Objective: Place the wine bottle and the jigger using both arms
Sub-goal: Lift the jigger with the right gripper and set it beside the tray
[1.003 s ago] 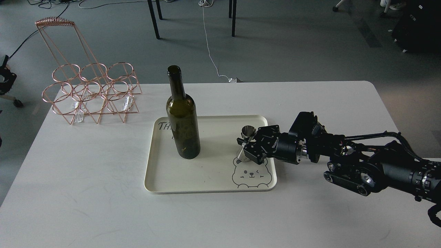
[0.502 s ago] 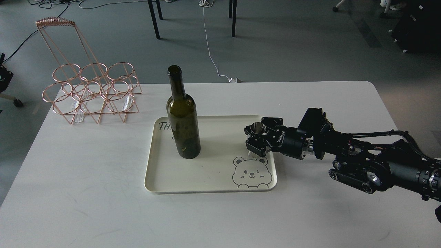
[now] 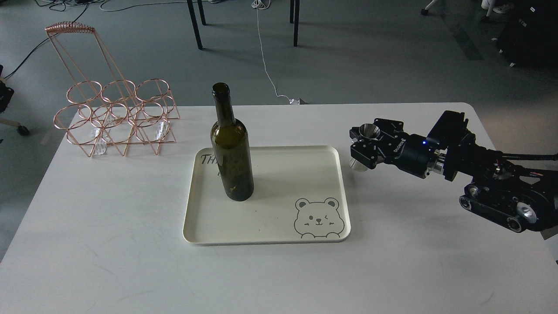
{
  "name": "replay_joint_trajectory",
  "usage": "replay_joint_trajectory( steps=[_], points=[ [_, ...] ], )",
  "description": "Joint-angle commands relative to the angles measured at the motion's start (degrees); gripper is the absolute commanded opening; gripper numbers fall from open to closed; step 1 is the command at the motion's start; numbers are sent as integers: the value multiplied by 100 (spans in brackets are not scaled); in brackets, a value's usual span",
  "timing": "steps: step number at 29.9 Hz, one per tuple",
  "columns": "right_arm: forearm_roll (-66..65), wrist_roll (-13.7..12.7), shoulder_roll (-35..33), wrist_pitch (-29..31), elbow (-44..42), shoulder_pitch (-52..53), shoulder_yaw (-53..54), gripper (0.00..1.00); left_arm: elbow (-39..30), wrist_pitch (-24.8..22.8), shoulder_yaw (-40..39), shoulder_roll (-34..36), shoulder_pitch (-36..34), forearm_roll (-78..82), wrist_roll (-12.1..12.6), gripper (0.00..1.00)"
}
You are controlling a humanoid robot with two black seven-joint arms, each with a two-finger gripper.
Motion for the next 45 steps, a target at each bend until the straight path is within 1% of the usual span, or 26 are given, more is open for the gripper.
replay_joint_trajectory(
  steps=[1,3,6,11,17,22,25,29,31,34,38,41,45],
  points=[
    [99,1,-570,1,94,-135,213,9,-7,0,1,1,2,0,0,99],
    [388,1,-703,1,68,-310,213,9,-16,0,1,1,2,0,0,99],
    [871,1,-712,1,-20,-661,195,9,-43,0,1,-16,2,0,0,99],
    [1014,1,-642,1,-415,-1092,204,9,-60,0,1,-16,-7,9,0,99],
    [1426,1,-606,1,-486,-1365,195,9,-60,0,1,-16,-7,9,0,99],
    [1506,1,-220,1,-1004,-1410,178,10,-51,0,1,-16,-7,18,0,99],
    [1506,1,-44,1,-1075,-1410,178,12,-60,0,1,-16,-7,18,0,99],
    [1506,1,-35,1,-1075,-1418,151,18,-60,0,9,-8,-7,9,0,99],
    [1506,1,-35,1,-1066,-1418,116,25,-60,0,9,1,-7,18,0,99],
    [1506,1,-35,1,-1040,-1410,99,27,-51,0,9,1,-7,9,0,99],
    [1506,1,-35,1,-1005,-1401,99,34,-52,0,9,1,-7,9,0,99],
    [1514,1,-44,1,-996,-1401,107,54,-60,0,1,-8,-7,9,0,99],
    [1515,1,-96,1,-987,-1418,107,57,-60,0,1,1,-7,9,0,99]
  ],
)
